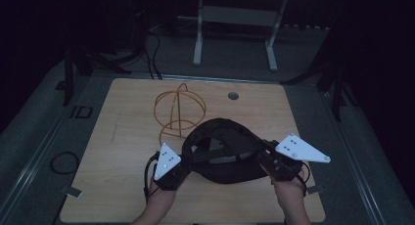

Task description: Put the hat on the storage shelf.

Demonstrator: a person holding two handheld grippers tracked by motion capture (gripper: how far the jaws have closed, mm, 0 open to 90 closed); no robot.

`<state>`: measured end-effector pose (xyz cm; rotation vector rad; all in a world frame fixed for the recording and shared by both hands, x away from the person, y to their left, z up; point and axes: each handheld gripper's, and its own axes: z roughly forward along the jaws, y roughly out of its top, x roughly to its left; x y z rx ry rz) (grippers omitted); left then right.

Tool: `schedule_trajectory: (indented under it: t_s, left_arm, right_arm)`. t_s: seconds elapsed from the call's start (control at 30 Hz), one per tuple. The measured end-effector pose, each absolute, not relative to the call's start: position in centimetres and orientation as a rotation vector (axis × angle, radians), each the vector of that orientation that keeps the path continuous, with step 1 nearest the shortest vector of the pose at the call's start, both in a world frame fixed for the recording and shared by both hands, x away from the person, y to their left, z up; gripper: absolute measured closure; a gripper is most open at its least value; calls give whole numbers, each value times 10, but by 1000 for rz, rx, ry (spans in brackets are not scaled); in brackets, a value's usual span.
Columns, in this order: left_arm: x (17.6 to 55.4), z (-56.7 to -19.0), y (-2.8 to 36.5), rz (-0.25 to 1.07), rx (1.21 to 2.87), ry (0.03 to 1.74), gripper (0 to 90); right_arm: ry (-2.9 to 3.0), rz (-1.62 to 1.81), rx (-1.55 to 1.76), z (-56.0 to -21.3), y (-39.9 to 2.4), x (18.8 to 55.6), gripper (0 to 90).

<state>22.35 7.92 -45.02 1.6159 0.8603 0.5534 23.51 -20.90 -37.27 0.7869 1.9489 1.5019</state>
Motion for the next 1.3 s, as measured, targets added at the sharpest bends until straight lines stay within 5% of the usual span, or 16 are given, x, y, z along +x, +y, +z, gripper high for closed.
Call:
schedule_trajectory:
  t_s: [0.53,0.7,0.9,1.3]
  left_arm:
    - [218,-427,74,594,1608,790,892]
    - [215,-416,74,588,1591,755,892]
    - [206,-400,80,632,1551,719,893]
    - [199,-388,109,663,1503,596,892]
  right_arm:
    - [1981,1530,864,-406,-240,231,792]
    - [2019,1651,838,-409,-252,227,511]
    - [2113,1656,757,-412,-262,221,322]
    - [2216,1623,593,-409,-279,206,334]
